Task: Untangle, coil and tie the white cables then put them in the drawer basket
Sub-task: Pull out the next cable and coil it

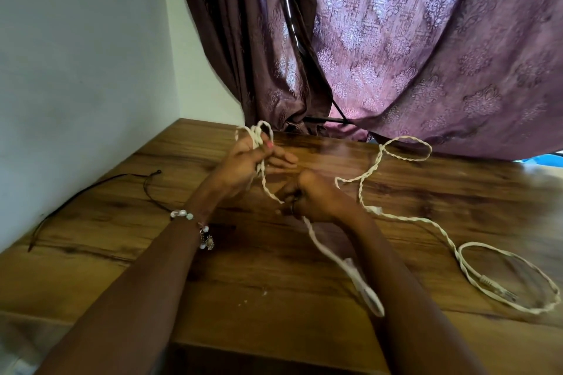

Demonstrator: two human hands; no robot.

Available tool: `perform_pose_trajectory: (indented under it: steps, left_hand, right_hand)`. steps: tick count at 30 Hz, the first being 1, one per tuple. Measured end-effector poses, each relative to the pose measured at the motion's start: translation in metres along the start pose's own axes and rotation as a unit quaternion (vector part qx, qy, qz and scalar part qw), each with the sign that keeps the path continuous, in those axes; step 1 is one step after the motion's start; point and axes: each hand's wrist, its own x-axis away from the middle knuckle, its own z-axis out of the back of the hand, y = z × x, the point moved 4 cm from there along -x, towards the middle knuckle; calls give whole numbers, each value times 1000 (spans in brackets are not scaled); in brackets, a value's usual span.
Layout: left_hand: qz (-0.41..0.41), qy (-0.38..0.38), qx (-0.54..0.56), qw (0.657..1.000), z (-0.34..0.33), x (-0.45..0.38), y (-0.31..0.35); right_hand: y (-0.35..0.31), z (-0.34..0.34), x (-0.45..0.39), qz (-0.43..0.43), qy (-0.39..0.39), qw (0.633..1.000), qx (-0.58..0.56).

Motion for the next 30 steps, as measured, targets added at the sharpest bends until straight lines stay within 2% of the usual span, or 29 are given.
perform_pose_trajectory:
  steps: [2,4,5,8,11,13,14,17,19,22,25,27,30]
  left_hand:
    - [48,-1,-110,993,-5,3,-11]
    - [58,-17,-210,976,-6,5,-16]
    - [56,-32,-221,973,-7,6,-17]
    - [55,-35,-159,985,-14,8,-13]
    - [30,20,-123,992,-9,5,-9]
    - [28,50,-101,993,0,5,-8]
    - [40,54,-72,995,5,4,-8]
    - [89,-8,18,996,8,4,-9]
    - [125,-81,61,987,-2,7,-11]
    - [171,-153,119,966,-20,13,-11]
    - [148,-247,200,937,-30,16,-5]
    - [119,-223,218,943,-26,12,-6]
    - [96,-160,262,947,-22,8,-4]
  right_hand:
    - [-3,6,5,-13,16,987,-161]
    - [-2,7,9,-33,9,936,-349]
    - [0,8,11,-39,9,908,-417]
    - [6,14,15,-52,2,836,-546]
    - [6,25,24,-57,-9,750,-659]
    - [10,38,30,-18,18,731,-682]
    - [14,45,32,1,42,740,-671]
    - [34,53,31,-18,179,818,-547]
    - [38,52,26,-41,254,825,-503]
    - [35,51,21,-53,322,846,-420]
    - [43,47,19,-85,375,857,-342]
    - [52,44,18,-99,395,848,-339]
    - [57,38,14,-91,373,847,-367]
